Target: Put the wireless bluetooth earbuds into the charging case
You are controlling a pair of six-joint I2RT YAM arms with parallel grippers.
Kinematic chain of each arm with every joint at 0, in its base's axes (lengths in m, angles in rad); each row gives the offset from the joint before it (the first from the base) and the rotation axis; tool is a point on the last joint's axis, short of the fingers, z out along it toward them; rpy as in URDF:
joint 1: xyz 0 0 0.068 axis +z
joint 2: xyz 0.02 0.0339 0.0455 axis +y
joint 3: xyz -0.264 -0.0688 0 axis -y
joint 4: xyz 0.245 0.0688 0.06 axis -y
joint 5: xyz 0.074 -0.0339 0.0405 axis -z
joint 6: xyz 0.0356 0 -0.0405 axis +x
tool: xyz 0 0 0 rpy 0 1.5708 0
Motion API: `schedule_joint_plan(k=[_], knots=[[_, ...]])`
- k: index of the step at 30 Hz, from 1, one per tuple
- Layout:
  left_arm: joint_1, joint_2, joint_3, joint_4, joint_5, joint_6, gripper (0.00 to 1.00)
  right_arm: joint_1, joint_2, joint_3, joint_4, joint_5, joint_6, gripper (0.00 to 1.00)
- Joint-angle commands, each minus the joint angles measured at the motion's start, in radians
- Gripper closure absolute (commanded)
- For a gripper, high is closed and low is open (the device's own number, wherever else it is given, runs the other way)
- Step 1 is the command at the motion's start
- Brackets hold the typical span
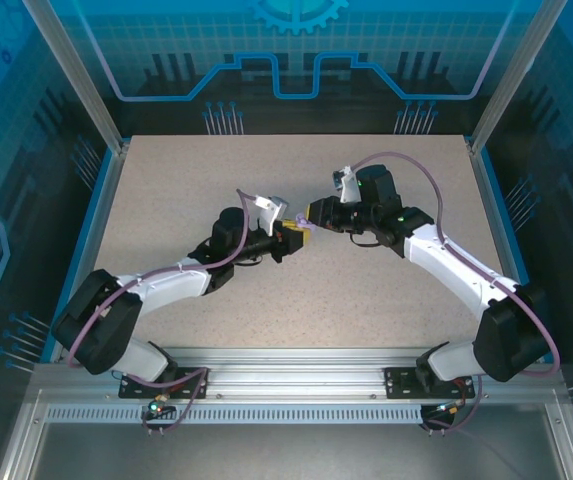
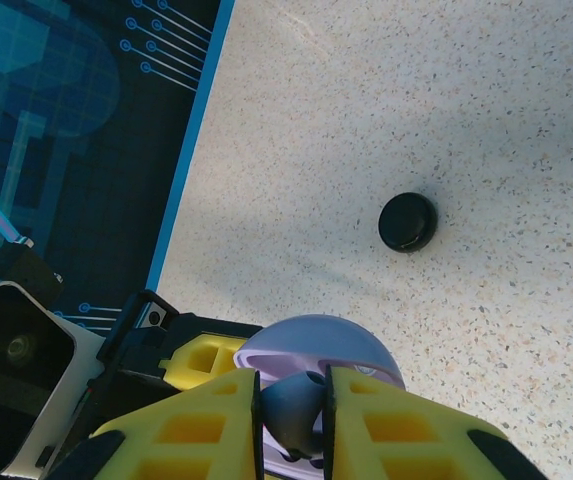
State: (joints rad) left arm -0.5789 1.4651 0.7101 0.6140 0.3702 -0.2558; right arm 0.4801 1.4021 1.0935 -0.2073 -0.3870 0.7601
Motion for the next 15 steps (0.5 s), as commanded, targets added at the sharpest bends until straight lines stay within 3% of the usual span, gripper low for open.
schedule_joint_plan(k=[1,15], knots=[[-0.006,-0.04,0.011,0.02,-0.024,0.024,0.95,0.02,-0.026,0.002,0.001,-0.019,0.006,0.79],[-0.004,-0.077,0.008,0.014,-0.02,0.033,0.95,0.025,-0.027,0.012,-0.043,0.016,-0.013,0.74]])
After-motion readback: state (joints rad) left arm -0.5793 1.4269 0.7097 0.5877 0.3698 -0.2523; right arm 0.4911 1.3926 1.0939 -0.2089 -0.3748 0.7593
